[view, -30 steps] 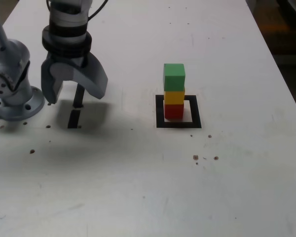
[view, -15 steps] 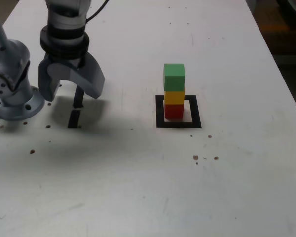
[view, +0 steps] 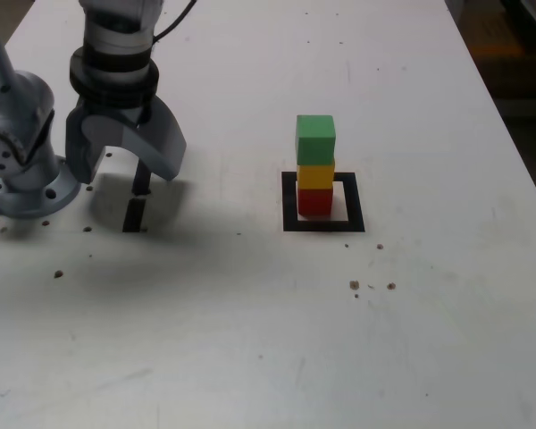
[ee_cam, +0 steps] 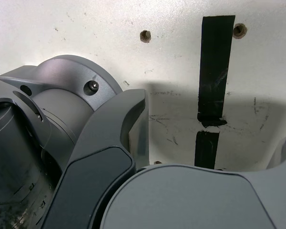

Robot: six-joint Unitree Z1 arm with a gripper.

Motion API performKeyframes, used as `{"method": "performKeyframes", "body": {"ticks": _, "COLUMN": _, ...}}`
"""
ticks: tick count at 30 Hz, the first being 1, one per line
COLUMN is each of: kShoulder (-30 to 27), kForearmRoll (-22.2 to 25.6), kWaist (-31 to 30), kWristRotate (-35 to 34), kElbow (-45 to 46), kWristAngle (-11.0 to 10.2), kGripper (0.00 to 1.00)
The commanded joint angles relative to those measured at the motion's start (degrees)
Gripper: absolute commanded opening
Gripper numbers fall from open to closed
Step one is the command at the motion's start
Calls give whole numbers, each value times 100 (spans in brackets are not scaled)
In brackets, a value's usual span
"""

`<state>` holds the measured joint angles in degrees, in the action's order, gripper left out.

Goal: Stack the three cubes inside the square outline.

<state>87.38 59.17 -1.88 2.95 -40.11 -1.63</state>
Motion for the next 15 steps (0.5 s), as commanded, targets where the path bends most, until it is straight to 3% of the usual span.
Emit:
{"method": "performKeyframes", "body": {"ticks": 1, "kShoulder": 13, "kForearmRoll": 10, "kWaist": 38, "kWristRotate": 18, "kElbow": -11, "kWristAngle": 4, "kGripper": 99}}
{"method": "performKeyframes", "body": {"ticks": 15, "kShoulder": 188, "kForearmRoll": -54, "kWaist": 346, "kWristRotate": 171, "kElbow": 93, "kWristAngle": 1, "kGripper": 99}}
